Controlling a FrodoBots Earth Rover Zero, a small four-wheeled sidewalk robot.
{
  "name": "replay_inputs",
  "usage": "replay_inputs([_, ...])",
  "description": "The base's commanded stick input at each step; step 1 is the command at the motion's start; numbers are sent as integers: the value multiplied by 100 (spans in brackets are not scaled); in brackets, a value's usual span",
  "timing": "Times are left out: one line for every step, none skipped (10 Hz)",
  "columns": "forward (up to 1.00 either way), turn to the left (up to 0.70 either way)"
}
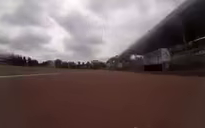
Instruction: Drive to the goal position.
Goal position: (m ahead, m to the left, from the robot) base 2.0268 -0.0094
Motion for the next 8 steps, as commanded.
replay_inputs([70,0])
replay_inputs([70,0])
replay_inputs([70,0])
replay_inputs([70,0])
replay_inputs([70,0])
replay_inputs([70,0])
replay_inputs([70,0])
replay_inputs([70,0])
